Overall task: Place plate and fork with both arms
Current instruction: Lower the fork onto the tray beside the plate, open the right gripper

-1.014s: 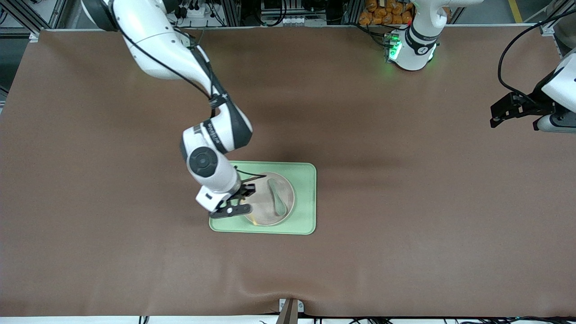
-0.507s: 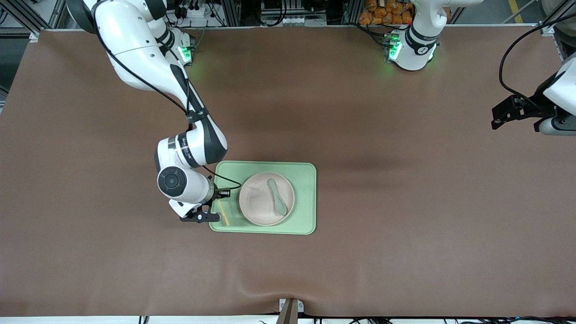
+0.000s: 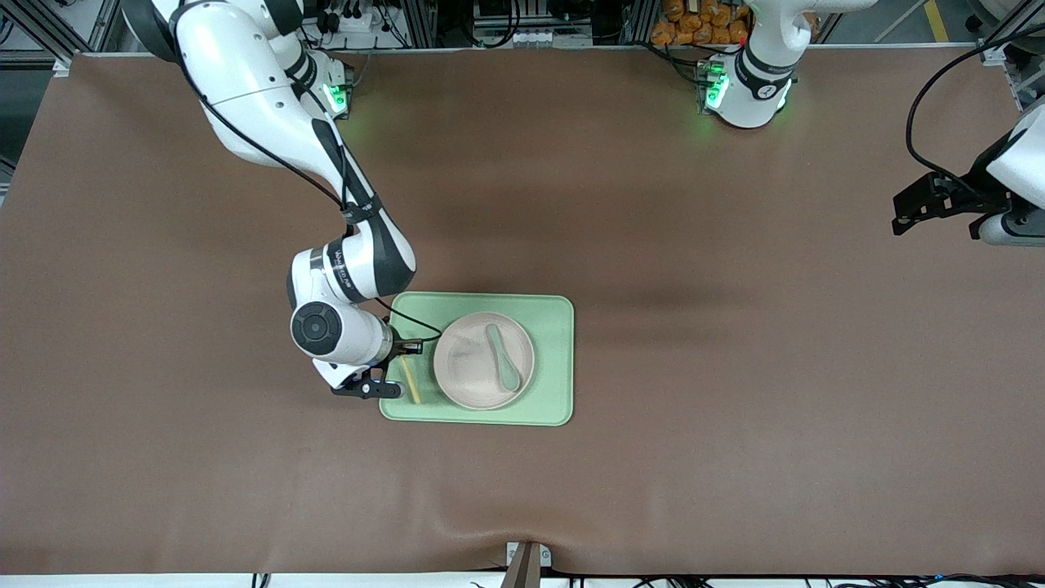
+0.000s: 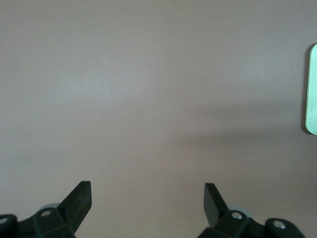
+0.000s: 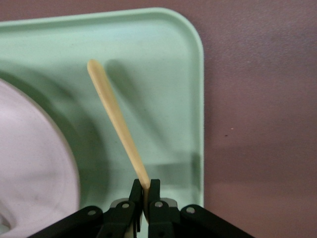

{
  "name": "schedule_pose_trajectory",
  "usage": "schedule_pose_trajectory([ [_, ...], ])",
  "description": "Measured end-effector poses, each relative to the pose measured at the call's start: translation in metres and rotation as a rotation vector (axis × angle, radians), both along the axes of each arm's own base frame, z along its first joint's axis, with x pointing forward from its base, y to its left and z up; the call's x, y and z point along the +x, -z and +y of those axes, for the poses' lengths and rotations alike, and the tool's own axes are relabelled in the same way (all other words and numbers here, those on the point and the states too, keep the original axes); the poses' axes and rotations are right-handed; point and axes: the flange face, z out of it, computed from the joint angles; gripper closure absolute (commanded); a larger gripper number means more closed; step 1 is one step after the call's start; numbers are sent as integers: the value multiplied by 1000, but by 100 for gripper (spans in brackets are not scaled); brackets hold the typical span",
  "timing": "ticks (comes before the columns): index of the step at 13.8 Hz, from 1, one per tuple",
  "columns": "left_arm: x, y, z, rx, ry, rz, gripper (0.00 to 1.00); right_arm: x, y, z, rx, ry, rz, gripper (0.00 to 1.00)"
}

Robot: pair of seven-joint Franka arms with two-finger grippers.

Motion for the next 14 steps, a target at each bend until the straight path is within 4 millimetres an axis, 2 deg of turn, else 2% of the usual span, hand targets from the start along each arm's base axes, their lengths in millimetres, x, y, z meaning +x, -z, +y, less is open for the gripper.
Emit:
schedule_pose_trajectory([
  [2,0,0,4,0,-7,0,0,-7,9,7,7,14,-21,100],
  [3,0,0,6,0,-11,0,0,-9,11,11,7,14,-28,91],
  [4,0,0,7,0,-13,0,0,-11,11,14,7,12,-30,61],
  [5,0,0,7,0,-13,1,0,-11,12,15,7,10,-30,7],
  [6,1,1,7,0,-12,1,0,-12,12,16,7,10,-29,0],
  [11,1,2,7,0,-12,3,0,-11,11,14,5,13,-29,0],
  [14,1,2,6,0,-12,4,0,0,-9,-5,4,36,-36,0],
])
